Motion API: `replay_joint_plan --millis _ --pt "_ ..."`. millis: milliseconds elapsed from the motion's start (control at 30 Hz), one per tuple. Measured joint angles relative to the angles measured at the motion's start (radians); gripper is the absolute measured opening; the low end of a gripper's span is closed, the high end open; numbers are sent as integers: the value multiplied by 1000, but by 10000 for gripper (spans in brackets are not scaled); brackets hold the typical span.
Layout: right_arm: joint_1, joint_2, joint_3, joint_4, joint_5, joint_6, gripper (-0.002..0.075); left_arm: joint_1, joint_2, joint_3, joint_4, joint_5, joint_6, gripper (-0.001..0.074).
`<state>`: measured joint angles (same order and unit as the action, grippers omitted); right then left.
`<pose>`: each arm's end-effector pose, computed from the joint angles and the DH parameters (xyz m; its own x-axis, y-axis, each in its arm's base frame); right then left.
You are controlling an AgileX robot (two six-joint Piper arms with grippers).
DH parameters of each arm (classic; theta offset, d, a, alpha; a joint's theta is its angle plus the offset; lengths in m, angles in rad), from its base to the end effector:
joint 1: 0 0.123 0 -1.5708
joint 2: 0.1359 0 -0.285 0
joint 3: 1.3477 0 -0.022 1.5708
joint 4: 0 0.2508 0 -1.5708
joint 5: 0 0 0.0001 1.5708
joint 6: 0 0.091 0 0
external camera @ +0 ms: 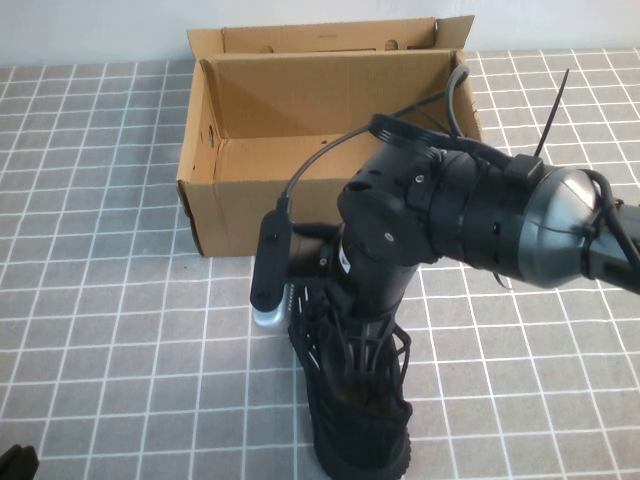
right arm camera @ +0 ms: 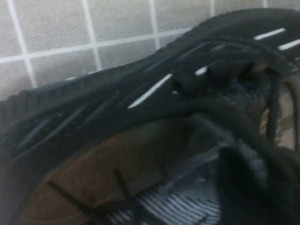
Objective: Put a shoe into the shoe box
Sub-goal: Pick up the shoe from the table
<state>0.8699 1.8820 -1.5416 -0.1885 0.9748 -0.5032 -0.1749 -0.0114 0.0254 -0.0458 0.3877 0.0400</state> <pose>0.2703 0.2984 0.2540 -0.0836 -0.9765 -0.1985 -0.9375 0.1446 -0.3164 0.0512 -0.0106 0.1705 -0.3047 0.0514 -0.9510 0.1895 0.9819 -0.0076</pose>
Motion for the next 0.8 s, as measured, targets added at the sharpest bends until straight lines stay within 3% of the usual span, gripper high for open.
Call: replay_joint_plan --millis 100,167,500,800 --pt "0 0 0 4 20 0 42 0 0 0 0 0 0 0" --pt "0 0 0 2 37 0 12 0 0 0 0 0 0 0" --pt "0 -190 -23 2 210 48 -1 0 0 0 0 0 0 0" --pt "0 -362 -103 22 242 47 -1 0 0 0 0 0 0 0"
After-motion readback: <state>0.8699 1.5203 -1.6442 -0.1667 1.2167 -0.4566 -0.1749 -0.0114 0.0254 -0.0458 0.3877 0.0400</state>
